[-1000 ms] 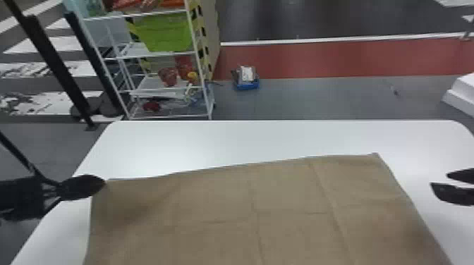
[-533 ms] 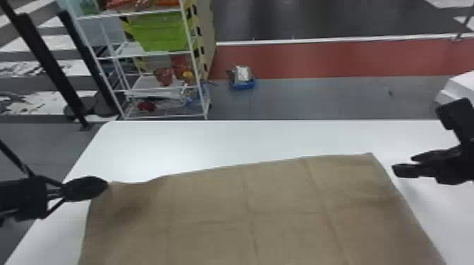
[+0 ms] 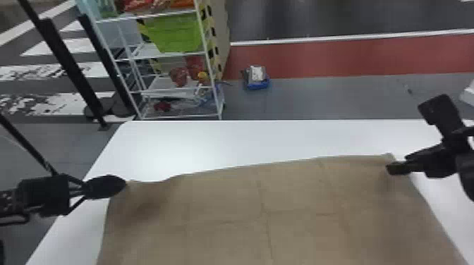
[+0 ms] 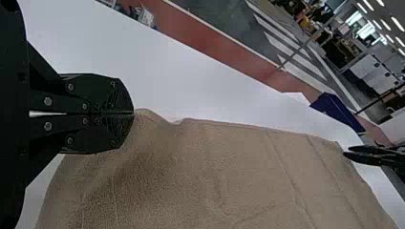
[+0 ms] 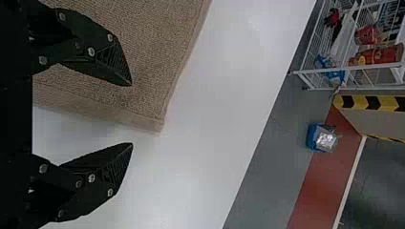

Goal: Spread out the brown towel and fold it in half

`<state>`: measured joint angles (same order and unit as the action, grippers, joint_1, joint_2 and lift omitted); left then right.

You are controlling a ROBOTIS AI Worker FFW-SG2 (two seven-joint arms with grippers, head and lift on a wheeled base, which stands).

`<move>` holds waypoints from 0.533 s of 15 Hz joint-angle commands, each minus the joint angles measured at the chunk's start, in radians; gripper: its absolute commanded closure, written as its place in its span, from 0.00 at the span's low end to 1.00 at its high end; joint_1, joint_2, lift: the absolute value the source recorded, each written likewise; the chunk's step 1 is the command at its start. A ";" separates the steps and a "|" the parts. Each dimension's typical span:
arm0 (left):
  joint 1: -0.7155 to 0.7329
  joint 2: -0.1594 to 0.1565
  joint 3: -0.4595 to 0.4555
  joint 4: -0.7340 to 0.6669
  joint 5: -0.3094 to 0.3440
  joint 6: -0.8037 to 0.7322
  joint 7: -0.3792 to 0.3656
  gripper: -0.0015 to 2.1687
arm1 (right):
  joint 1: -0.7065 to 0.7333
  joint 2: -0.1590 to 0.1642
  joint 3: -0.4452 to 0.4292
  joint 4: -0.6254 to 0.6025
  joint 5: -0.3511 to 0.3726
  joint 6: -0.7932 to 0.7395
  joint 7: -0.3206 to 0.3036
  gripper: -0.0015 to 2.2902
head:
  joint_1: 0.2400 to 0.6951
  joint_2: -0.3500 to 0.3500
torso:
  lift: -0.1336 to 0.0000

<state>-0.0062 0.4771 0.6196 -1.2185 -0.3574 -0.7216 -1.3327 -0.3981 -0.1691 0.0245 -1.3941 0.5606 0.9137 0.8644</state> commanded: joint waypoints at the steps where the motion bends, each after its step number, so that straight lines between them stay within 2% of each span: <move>1: 0.000 0.000 -0.003 -0.001 0.000 0.000 0.001 0.70 | -0.021 0.005 0.008 0.043 0.024 0.000 -0.002 0.23 | 1.00 0.76 | 0.07; 5: -0.003 0.000 -0.004 0.002 -0.005 0.000 0.003 0.70 | -0.025 0.006 0.011 0.070 0.025 -0.015 -0.015 0.24 | 1.00 0.75 | 0.07; 6: -0.003 0.000 -0.008 0.005 -0.006 0.000 0.004 0.70 | -0.028 0.005 0.017 0.073 0.025 -0.019 -0.015 0.30 | 1.00 0.75 | 0.07; 8: -0.005 0.000 -0.008 0.007 -0.006 0.000 0.004 0.70 | -0.030 0.006 0.018 0.075 0.025 -0.025 -0.015 0.33 | 1.00 0.75 | 0.07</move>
<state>-0.0101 0.4771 0.6127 -1.2136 -0.3633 -0.7216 -1.3283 -0.4271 -0.1633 0.0415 -1.3208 0.5862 0.8937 0.8495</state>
